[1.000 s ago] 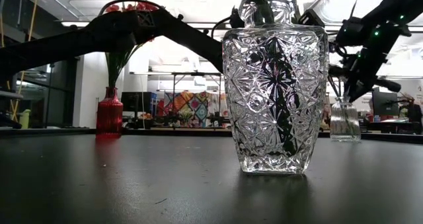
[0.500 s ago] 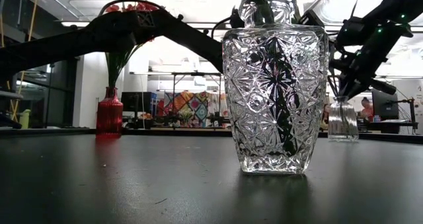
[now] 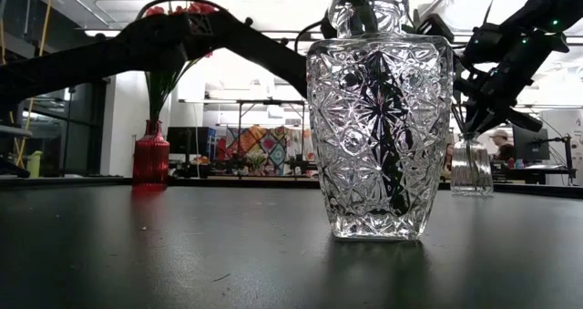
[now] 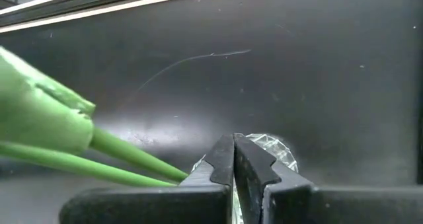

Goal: Sort flowers into vase by color
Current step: Put the black tulip into the top transparent vase, then return to Home Position

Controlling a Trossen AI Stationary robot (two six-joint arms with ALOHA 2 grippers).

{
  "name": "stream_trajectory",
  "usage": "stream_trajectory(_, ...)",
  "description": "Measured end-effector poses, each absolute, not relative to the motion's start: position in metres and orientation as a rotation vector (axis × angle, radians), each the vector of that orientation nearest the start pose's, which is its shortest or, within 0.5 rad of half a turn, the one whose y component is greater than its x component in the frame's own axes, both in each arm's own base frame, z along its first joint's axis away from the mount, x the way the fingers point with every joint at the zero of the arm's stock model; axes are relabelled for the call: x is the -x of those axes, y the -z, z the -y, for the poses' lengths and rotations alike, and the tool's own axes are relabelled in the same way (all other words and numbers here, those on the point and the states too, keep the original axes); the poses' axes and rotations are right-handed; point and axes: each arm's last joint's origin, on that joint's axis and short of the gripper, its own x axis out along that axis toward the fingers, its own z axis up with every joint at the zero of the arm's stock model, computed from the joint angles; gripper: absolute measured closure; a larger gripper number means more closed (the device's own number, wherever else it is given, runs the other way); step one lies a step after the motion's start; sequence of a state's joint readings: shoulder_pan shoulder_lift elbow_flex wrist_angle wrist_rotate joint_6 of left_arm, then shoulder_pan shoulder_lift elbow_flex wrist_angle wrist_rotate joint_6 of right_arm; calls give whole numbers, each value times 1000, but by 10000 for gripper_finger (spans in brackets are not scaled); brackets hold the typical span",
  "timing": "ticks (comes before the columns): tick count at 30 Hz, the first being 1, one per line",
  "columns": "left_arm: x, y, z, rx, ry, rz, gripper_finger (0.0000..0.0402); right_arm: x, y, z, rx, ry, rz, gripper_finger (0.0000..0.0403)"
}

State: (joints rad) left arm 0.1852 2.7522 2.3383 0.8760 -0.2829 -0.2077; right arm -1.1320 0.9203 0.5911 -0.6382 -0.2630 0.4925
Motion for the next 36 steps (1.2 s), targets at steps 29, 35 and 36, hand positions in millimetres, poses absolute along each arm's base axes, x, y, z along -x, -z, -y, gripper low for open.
stream_trajectory(29, -595, -193, -107, 164, -239, 327, 258, -75, -251, 146, -910, 1023, -479, 403)
stream_trajectory(35, -598, -180, -105, 176, -193, 215, 213, -69, -278, 140, -804, 1108, -464, 403)
stream_trajectory(36, -599, -175, -104, 182, -188, 180, 208, -68, -280, 138, -799, 1110, -471, 403)
